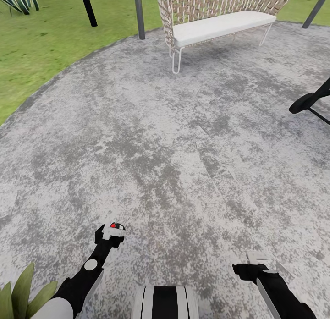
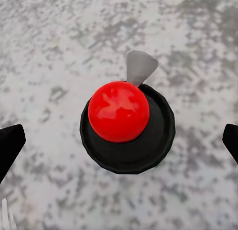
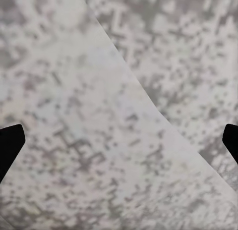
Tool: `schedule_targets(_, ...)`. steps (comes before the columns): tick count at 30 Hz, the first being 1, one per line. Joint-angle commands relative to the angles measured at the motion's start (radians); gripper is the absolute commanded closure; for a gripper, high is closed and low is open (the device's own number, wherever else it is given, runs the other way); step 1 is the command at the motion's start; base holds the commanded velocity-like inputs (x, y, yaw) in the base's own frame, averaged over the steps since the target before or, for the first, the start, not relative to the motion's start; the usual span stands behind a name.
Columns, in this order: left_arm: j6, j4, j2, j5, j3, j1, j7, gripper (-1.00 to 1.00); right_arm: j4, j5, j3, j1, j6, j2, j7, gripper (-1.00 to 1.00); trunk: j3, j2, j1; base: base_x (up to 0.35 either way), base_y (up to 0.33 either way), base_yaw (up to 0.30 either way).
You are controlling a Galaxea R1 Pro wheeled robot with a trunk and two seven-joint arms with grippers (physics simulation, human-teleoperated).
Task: Pick up the pesticide atomizer in the garden and spray insectifuge to fully cover both potted plants in the garden.
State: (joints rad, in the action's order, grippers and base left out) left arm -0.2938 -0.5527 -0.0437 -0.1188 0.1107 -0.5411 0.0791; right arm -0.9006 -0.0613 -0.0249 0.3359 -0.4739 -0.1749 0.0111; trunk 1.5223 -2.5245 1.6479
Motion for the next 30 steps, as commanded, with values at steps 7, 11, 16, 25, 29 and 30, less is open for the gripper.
schedule_targets(7,-0.002,0.0,0.009,-0.01,0.004,0.0,0.008,-1.0,-0.001,-0.006,-0.001,0.0,-0.006,0.0,0.001,-1.0,0.0,0.0,0.0,0.0,0.0,-0.004)
schedule_targets(11,-0.002,0.0,0.012,-0.01,0.003,0.0,0.008,-1.0,-0.001,-0.006,-0.001,0.0,-0.006,0.0,0.001,-1.0,-0.001,0.0,0.0,0.0,0.0,-0.051)
schedule_targets(16,-0.002,0.0,0.013,-0.01,0.003,0.0,0.008,-1.0,-0.001,-0.006,-0.001,0.0,-0.006,0.0,0.001,-1.0,-0.002,0.0,0.0,0.0,0.0,-0.009)
schedule_targets(25,-0.002,0.002,0.011,-0.01,0.002,0.0,0.008,-1.0,-0.001,-0.006,-0.001,0.0,-0.006,0.0,0.001,-1.0,-0.001,0.0,0.0,0.0,0.0,0.018)
schedule_targets(29,-0.002,0.002,0.011,-0.01,0.002,0.0,0.008,-1.0,-0.001,-0.006,-0.001,0.0,-0.005,0.0,0.001,-1.0,-0.001,0.0,0.0,0.0,0.0,0.013)
schedule_targets(30,-0.002,0.002,0.011,-0.01,0.002,0.0,0.008,-1.0,-0.001,-0.006,-0.001,0.0,-0.005,0.0,0.001,-1.0,-0.001,0.0,0.0,0.0,0.0,0.004)
